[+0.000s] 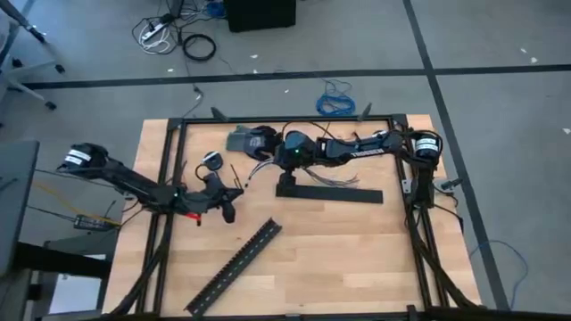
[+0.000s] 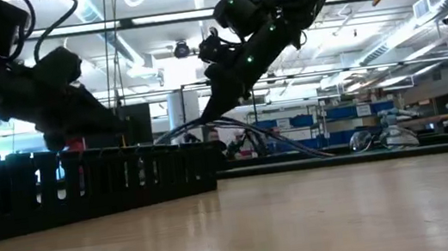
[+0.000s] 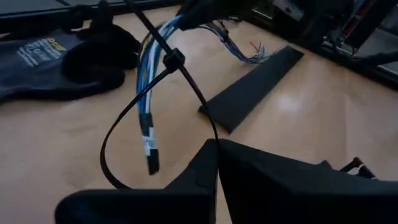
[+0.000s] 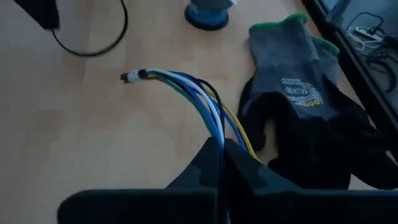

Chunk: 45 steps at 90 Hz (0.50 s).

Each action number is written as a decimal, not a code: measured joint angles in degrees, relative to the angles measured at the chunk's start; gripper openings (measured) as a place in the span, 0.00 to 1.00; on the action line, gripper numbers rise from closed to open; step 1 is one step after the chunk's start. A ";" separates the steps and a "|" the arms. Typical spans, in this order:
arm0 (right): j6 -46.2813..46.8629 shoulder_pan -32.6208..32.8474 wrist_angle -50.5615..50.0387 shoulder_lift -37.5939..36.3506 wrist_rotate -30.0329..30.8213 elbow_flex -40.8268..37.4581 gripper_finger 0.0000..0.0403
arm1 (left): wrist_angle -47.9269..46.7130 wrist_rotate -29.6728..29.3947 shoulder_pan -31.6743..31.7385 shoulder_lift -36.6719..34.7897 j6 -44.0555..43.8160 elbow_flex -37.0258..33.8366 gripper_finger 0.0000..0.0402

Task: Ziptie cables
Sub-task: Wrap the cable wires with the black zip tie

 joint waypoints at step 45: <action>1.93 -0.40 -3.08 -3.53 -0.63 0.02 0.00 | 9.82 -0.52 2.05 6.80 3.52 0.00 0.00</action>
